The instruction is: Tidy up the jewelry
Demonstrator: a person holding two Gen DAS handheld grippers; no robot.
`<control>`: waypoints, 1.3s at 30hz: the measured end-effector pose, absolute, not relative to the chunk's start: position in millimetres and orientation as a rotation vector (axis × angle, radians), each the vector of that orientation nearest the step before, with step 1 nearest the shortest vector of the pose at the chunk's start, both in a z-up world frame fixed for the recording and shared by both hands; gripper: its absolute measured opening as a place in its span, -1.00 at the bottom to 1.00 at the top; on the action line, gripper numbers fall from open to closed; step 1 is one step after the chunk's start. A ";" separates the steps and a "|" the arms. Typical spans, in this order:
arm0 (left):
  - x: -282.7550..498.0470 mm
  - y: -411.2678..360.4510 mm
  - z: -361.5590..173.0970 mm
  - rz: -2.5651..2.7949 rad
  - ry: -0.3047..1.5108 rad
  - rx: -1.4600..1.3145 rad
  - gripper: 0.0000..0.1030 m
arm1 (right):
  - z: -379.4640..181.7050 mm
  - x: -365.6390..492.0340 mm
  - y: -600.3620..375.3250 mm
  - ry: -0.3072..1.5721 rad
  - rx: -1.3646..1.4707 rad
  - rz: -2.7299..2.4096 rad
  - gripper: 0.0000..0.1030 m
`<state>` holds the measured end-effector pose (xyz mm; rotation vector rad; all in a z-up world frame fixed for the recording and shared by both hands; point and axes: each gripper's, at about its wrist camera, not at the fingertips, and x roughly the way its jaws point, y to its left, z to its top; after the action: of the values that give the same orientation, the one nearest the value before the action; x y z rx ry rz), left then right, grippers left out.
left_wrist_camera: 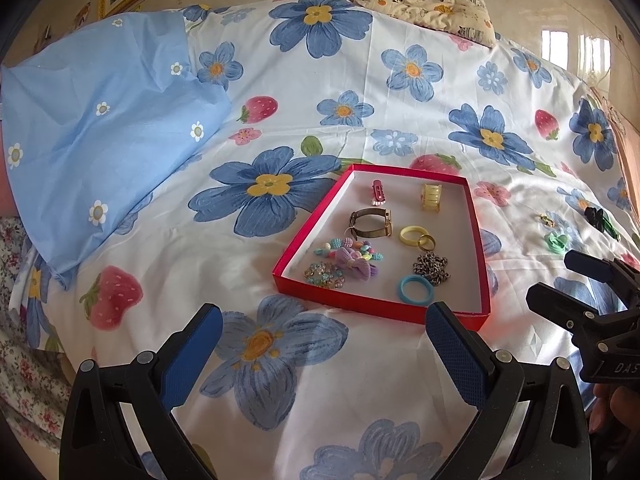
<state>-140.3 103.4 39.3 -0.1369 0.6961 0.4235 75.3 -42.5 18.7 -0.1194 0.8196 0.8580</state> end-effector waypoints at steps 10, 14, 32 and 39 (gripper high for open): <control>-140.4 103.5 39.3 0.424 0.695 -0.137 0.99 | 20.2 73.7 -42.8 0.814 -0.120 0.865 1.00; -139.9 103.2 38.7 0.427 0.695 -0.134 0.99 | 21.5 72.9 -43.3 0.810 -0.121 0.868 1.00; -140.7 103.2 39.0 0.425 0.696 -0.133 0.99 | 25.0 72.9 -43.0 0.802 -0.120 0.873 1.00; -141.9 101.2 38.0 0.426 0.686 -0.117 0.99 | 28.5 71.7 -43.1 0.795 -0.123 0.880 1.00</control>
<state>-141.9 101.2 38.0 -0.1169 0.6863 0.4265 71.7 -43.1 28.5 -0.1232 0.7949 0.8805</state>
